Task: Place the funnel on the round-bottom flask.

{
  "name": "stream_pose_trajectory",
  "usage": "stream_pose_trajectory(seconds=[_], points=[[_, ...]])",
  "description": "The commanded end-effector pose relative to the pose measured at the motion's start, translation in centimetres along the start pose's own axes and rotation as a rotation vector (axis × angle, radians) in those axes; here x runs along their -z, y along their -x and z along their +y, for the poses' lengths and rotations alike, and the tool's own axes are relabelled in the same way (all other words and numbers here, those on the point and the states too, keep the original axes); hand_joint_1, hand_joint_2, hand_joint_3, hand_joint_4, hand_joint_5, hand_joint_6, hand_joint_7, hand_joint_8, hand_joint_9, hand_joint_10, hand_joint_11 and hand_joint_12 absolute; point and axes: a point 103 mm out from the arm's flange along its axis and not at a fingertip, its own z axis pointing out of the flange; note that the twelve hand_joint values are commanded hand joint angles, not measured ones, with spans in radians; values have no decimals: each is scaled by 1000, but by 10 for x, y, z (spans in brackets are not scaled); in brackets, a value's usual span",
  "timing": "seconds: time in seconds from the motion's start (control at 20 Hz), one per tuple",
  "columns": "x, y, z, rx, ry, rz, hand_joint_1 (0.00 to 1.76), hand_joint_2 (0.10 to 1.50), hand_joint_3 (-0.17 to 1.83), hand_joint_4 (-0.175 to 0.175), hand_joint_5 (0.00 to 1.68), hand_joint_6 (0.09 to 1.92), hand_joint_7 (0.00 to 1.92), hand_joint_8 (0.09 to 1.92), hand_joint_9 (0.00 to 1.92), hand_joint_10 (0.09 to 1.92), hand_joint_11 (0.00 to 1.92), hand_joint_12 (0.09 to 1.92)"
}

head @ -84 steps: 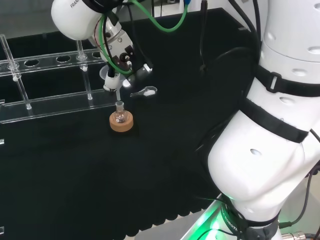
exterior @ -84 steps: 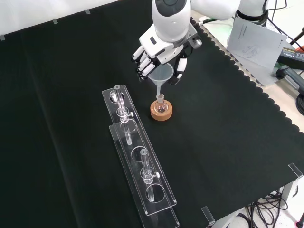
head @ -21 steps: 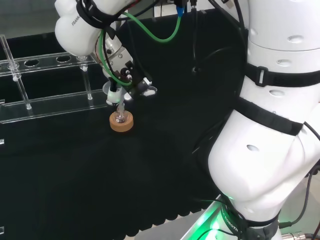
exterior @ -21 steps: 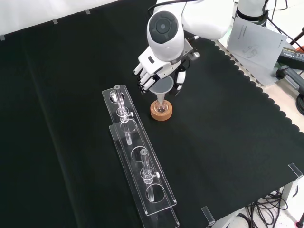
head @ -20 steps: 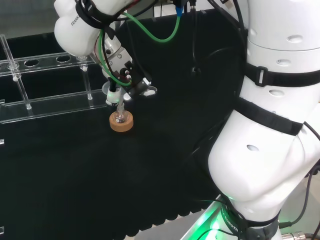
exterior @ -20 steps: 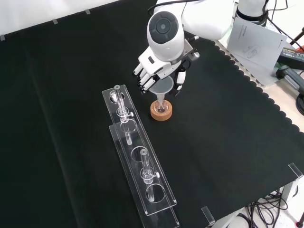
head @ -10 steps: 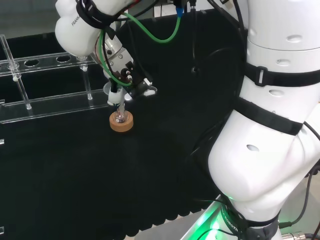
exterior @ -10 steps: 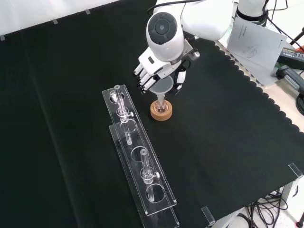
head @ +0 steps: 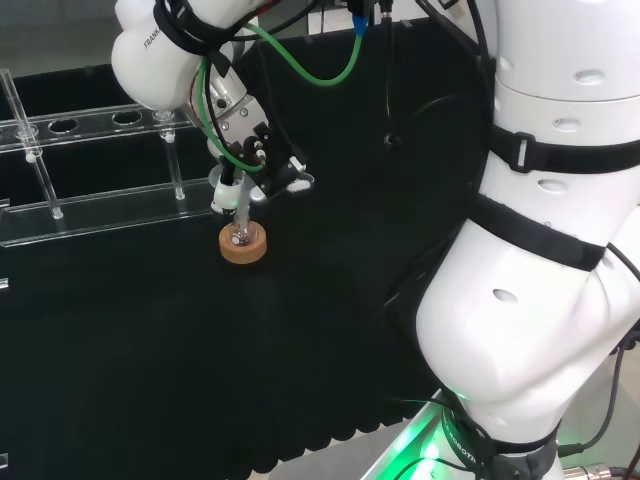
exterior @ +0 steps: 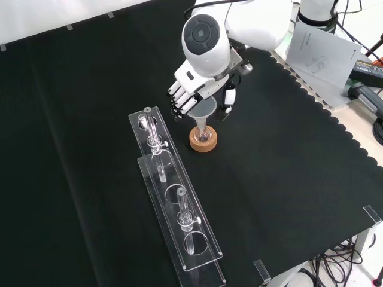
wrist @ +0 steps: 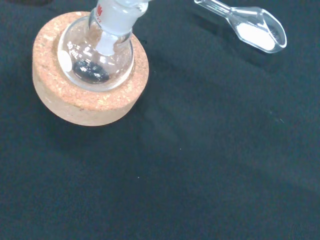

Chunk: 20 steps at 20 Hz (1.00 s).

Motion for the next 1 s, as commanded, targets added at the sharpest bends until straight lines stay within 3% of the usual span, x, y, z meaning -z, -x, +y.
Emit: stream_pose_trajectory(seconds=[0.05,0.2,0.3,0.6,1.0], points=[[-2,4,-5,39,48,29,557,678,372,-70,332,205,15,687,258,767,199,1404],[3,12,-10,60,120,59,487,671,282,-65,259,87,1,422,89,798,91,1447],[9,16,-15,67,148,82,465,676,245,-63,234,87,0,346,43,815,58,1461],[30,30,-28,93,179,176,452,708,181,-71,241,87,7,639,184,786,88,1445],[37,64,-41,108,219,266,477,735,176,-74,265,87,38,714,263,770,92,1443]])
